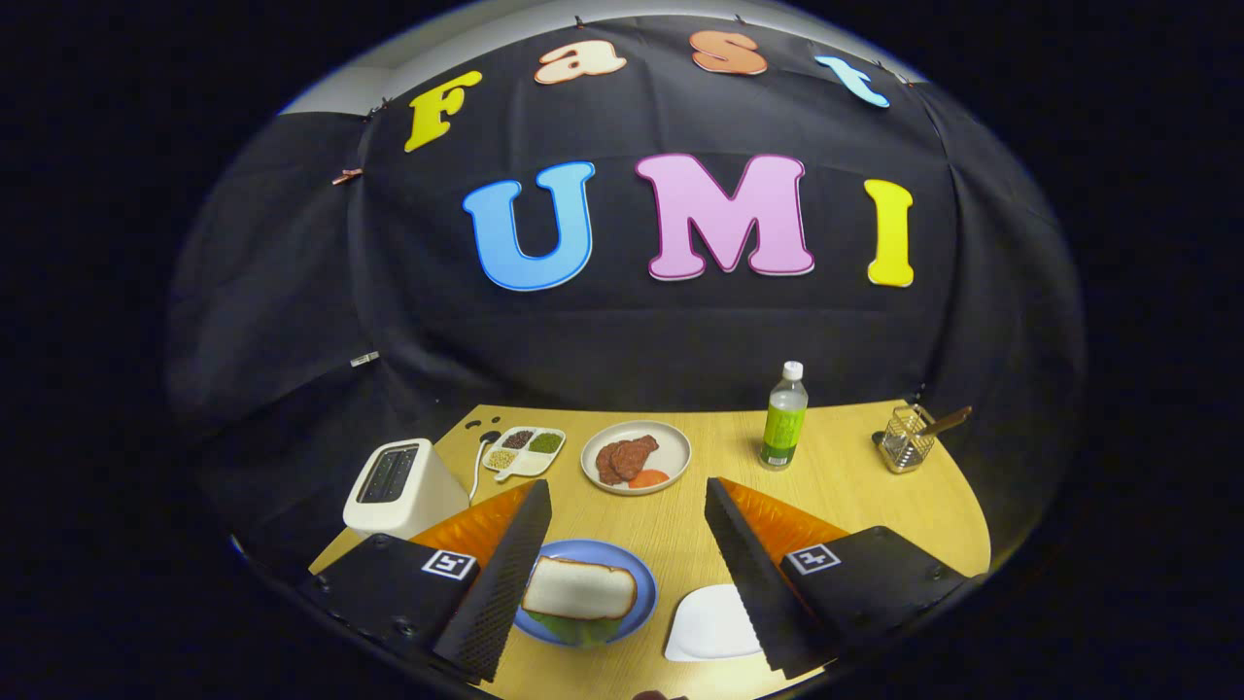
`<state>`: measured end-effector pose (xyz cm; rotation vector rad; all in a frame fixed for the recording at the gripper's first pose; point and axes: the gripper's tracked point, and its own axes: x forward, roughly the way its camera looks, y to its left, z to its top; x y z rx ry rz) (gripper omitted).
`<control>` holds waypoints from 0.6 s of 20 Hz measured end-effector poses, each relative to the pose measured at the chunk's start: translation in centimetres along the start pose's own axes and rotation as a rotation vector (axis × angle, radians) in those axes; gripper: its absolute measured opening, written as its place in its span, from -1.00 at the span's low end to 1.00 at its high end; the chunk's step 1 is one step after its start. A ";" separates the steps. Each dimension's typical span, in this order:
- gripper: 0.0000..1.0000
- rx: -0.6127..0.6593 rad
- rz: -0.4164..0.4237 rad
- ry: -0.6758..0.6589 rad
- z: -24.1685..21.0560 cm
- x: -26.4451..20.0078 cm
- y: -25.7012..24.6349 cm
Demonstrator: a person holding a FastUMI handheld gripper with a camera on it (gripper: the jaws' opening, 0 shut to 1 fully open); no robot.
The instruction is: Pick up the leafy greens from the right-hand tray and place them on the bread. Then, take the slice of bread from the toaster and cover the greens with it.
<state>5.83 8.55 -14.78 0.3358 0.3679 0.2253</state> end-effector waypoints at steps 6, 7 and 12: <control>0.98 -0.036 0.011 -0.112 4.6 -3.8 1.8; 0.98 -0.056 0.006 -0.130 5.1 -4.5 1.9; 0.98 -0.145 -0.011 -0.176 5.5 -7.3 2.7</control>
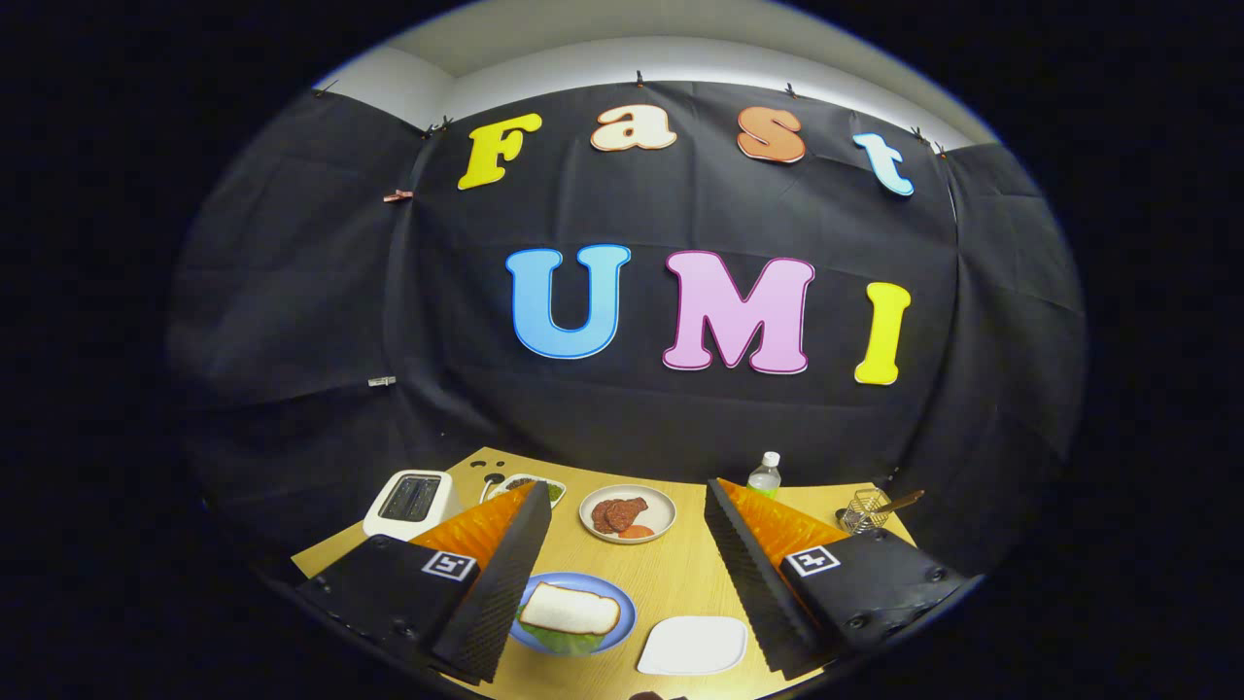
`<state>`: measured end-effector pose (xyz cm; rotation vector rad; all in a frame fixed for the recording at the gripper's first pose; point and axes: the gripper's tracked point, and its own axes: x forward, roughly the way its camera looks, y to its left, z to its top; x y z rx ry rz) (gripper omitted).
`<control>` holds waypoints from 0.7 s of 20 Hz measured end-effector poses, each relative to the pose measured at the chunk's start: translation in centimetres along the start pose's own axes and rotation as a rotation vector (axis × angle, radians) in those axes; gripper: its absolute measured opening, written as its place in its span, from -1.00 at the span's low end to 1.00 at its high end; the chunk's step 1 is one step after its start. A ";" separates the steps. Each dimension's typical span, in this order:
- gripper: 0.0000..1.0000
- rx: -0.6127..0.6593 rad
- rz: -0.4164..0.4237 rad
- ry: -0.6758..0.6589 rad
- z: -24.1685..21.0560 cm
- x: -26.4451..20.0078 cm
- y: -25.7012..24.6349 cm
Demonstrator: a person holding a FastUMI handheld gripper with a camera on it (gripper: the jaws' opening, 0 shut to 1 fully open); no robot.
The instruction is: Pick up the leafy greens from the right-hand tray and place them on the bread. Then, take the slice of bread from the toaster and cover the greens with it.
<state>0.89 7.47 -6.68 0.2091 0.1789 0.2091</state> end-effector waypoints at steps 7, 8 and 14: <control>0.93 -0.059 -0.011 -0.012 0.1 -1.3 -0.2; 0.93 -0.059 -0.011 -0.016 0.3 -1.2 -0.2; 0.93 -0.061 -0.006 -0.010 0.1 -0.7 -0.1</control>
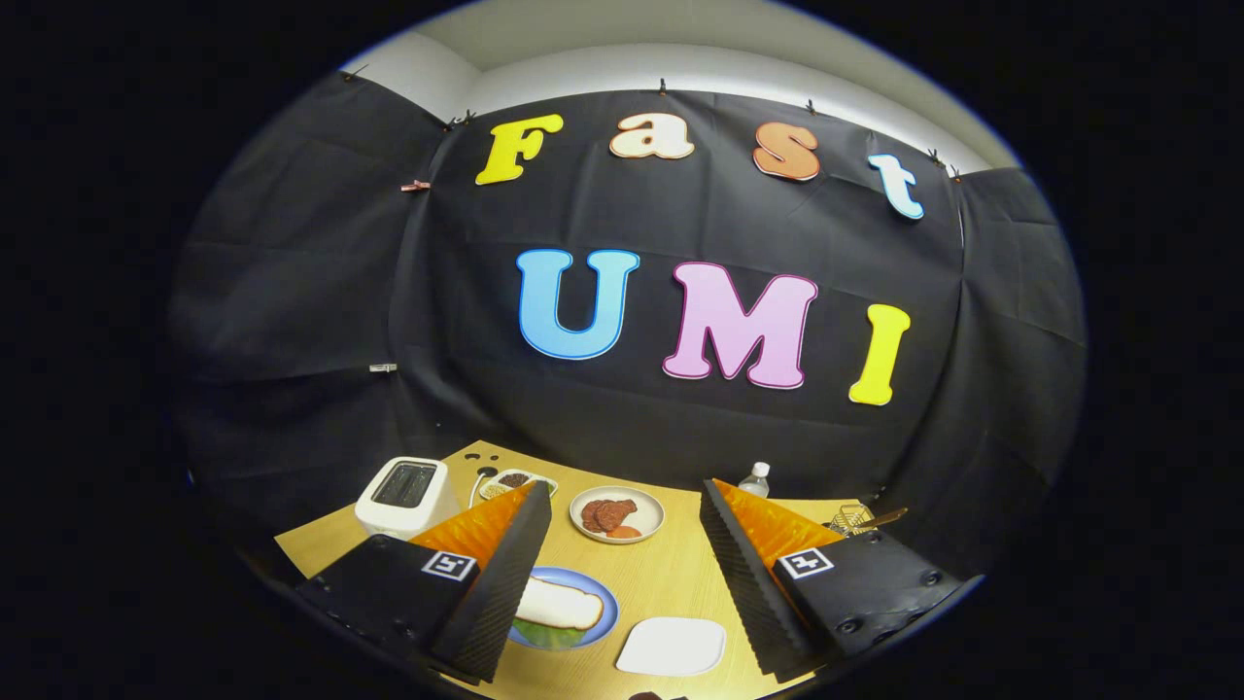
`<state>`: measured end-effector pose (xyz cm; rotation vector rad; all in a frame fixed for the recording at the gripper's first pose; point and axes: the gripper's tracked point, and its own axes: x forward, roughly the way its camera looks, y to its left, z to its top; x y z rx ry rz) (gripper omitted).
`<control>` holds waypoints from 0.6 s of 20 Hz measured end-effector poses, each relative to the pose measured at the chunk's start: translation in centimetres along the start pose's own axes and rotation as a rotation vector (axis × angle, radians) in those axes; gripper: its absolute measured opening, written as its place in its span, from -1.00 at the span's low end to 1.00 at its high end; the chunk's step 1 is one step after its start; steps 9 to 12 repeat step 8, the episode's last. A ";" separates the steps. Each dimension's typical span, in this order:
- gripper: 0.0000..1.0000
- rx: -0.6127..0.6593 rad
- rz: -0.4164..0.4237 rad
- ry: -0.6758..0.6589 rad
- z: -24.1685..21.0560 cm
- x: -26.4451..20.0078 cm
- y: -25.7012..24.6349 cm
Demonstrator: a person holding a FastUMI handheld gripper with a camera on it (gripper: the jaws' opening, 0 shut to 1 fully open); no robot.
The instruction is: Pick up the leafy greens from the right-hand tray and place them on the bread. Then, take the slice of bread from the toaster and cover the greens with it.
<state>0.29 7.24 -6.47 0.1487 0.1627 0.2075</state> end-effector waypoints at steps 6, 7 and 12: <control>0.93 -0.005 0.003 -0.001 0.1 0.7 0.2; 0.93 -0.006 0.001 -0.001 0.2 0.7 0.1; 0.93 -0.005 0.002 -0.001 0.2 0.9 0.1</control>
